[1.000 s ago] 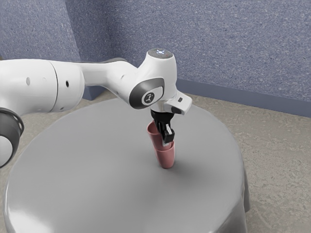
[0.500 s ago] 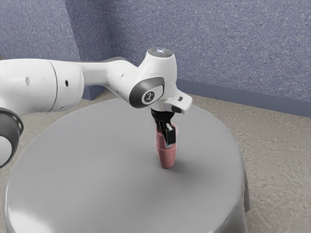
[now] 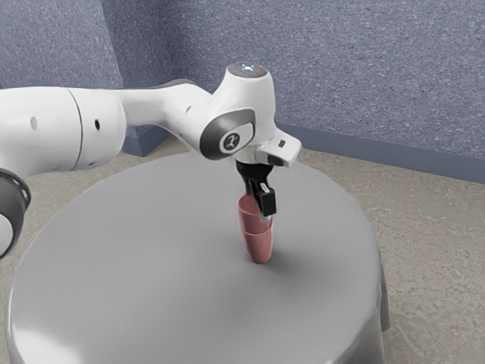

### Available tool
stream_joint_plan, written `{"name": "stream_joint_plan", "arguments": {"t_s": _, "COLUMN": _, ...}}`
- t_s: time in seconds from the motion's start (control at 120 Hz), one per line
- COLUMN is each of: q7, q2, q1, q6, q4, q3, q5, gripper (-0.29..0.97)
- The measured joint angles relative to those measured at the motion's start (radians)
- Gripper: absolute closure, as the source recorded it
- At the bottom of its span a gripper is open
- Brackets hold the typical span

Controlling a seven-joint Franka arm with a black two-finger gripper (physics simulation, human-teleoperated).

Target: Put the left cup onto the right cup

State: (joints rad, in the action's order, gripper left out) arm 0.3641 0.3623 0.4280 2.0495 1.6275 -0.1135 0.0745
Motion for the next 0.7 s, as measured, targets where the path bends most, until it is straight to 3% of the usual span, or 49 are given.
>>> {"name": "stream_joint_plan", "arguments": {"t_s": 0.233, "q7": -0.01, "q2": -0.046, "q1": -0.001, "q6": -0.034, "q4": -0.011, "q3": 0.0, "q5": -0.009, "gripper": 0.02}}
{"name": "stream_joint_plan", "arguments": {"t_s": 0.7, "q7": -0.181, "q2": -0.252, "q1": 0.004, "q6": -0.297, "q4": -0.051, "q3": 0.0, "q5": -0.05, "gripper": 0.01}}
